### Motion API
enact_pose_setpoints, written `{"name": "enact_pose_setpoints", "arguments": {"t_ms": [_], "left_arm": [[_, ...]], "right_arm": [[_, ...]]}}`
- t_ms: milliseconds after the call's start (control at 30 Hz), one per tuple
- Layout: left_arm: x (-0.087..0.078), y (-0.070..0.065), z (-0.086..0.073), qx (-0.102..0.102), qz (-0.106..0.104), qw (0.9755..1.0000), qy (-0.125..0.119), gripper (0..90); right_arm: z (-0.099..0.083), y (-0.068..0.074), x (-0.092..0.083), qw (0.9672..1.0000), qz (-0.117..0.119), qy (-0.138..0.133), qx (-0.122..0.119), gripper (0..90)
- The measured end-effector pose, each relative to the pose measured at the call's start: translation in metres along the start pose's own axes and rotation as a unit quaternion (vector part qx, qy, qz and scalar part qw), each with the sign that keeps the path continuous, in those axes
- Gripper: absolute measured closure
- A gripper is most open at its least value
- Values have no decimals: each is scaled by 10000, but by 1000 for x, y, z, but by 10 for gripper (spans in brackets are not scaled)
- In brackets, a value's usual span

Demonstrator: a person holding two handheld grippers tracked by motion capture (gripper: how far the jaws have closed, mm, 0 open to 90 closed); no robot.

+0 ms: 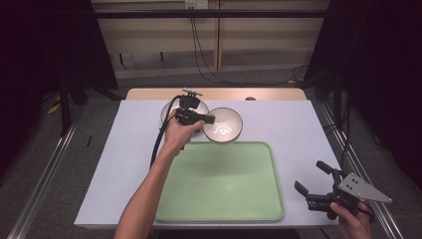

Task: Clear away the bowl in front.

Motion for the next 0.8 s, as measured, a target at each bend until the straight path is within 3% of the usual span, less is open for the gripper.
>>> {"name": "enact_pose_setpoints", "arguments": {"t_ms": [400,467,733,800], "left_arm": [[25,-27,3,80,-294,9995,103,825],[29,-31,5,180,-326,9991,202,825],[47,-47,6,187,-470,9983,294,825],[54,-52,4,287,-501,9976,395,824]], "right_arm": [[0,0,-1,10000,22,2,-1,21],[0,0,0,10000,0,-9,8,21],[0,1,0,10000,14,-3,18,21],[0,1,0,10000,14,-14,-1,21]]}}
Point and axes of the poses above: each handheld gripper's, and its own axes: x roughly forward along the jaws, z roughly out of its top, y roughly to its left, the point moved 3 cm from there along x, roughly forward along the jaws, and after that the axes turned 4 degrees about x, right-handed, at the moved point
